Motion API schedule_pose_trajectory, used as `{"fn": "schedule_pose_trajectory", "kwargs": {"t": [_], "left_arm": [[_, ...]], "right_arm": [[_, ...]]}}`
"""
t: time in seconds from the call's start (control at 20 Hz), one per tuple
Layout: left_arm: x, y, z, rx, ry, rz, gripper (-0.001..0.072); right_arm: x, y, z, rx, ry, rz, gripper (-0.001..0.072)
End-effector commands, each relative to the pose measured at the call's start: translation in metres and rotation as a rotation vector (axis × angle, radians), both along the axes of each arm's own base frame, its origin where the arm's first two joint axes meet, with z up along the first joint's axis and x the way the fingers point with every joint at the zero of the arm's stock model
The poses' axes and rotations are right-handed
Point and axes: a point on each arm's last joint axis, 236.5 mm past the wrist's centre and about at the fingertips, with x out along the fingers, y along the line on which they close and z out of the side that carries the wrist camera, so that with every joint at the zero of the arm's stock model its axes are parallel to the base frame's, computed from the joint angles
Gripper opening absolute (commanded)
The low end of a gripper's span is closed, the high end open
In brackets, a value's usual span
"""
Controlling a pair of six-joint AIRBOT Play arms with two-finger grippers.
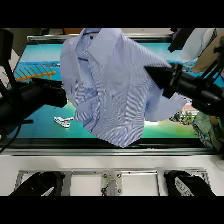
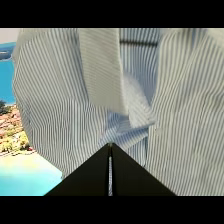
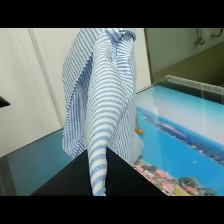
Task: Fold the clothes and pants, and hang the long-sleeved shirts on hangers.
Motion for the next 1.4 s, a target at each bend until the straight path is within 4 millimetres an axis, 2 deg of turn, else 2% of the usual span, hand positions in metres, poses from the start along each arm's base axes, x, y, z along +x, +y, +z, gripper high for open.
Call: {"fn": "schedule_pose_trajectory", "kwargs": {"t": [0.0, 0.15, 0.25, 0.35, 0.5, 0.65, 0.85, 1.05, 1.15, 1.35], "left_arm": [[-0.002, -0.008, -0.014, -0.033, -0.017, -0.03, 0.0013], [0.003, -0.015, -0.028, -0.025, 0.018, -0.038, 0.0013], [0.011, -0.023, -0.038, -0.014, 0.04, -0.044, 0.0013], [0.02, -0.031, -0.049, 0.0, 0.056, -0.049, 0.0013], [0.032, -0.043, -0.057, 0.006, 0.054, -0.062, 0.0014], [0.041, -0.053, -0.061, 0.002, 0.042, -0.075, 0.0013], [0.048, -0.059, -0.066, 0.005, 0.039, -0.083, 0.0013], [0.048, -0.058, -0.065, 0.013, 0.035, -0.088, 0.0013], [0.048, -0.059, -0.065, 0.013, 0.035, -0.088, 0.0013], [0.047, -0.059, -0.066, 0.013, 0.036, -0.088, 0.0013]], "right_arm": [[0.018, -0.04, 0.027, -0.013, -0.068, -0.131, 0.0012], [0.03, -0.105, 0.053, -0.023, -0.13, -0.355, 0.0012], [0.029, -0.156, 0.068, -0.038, -0.162, -0.532, 0.0012], [0.023, -0.218, 0.076, -0.062, -0.162, -0.753, 0.0012], [-0.002, -0.307, 0.081, -0.108, -0.135, -1.086, 0.0012], [-0.041, -0.376, 0.088, -0.155, -0.131, -1.374, 0.0012], [-0.088, -0.433, 0.102, -0.159, -0.161, -1.622, 0.0012], [-0.128, -0.466, 0.135, -0.146, -0.252, -1.804, 0.0012], [-0.132, -0.474, 0.153, -0.173, -0.285, -1.837, 0.0012], [-0.128, -0.484, 0.185, -0.221, -0.339, -1.845, 0.0012]]}}
